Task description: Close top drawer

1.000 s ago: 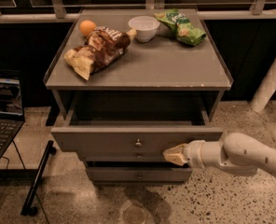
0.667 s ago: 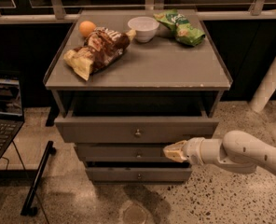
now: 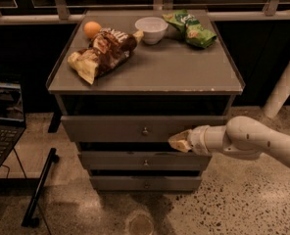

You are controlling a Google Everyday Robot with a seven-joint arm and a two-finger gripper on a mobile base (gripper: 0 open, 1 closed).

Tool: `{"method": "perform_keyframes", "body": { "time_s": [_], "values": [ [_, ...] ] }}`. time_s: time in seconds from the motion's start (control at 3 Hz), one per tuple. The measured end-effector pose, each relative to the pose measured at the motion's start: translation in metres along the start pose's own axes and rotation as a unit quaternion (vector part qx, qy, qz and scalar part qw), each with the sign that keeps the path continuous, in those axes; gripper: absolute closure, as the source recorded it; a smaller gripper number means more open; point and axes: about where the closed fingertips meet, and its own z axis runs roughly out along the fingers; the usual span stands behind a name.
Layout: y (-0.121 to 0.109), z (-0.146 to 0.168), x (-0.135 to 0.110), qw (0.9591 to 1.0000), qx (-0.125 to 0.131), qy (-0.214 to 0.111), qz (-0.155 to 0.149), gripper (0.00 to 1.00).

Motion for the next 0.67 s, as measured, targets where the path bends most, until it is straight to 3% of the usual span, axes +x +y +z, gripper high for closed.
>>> {"method": "perform_keyframes", "body": {
  "time_s": [0.33,0.67],
  "values": [
    [-0.0202,0.0110,-0.0239,0.9998,0.010,0.007,-0.016,1.00],
    [-0.0152,0.0079,-0.0207,0.9998,0.010,0.007,-0.016,1.00]
  ]
}}
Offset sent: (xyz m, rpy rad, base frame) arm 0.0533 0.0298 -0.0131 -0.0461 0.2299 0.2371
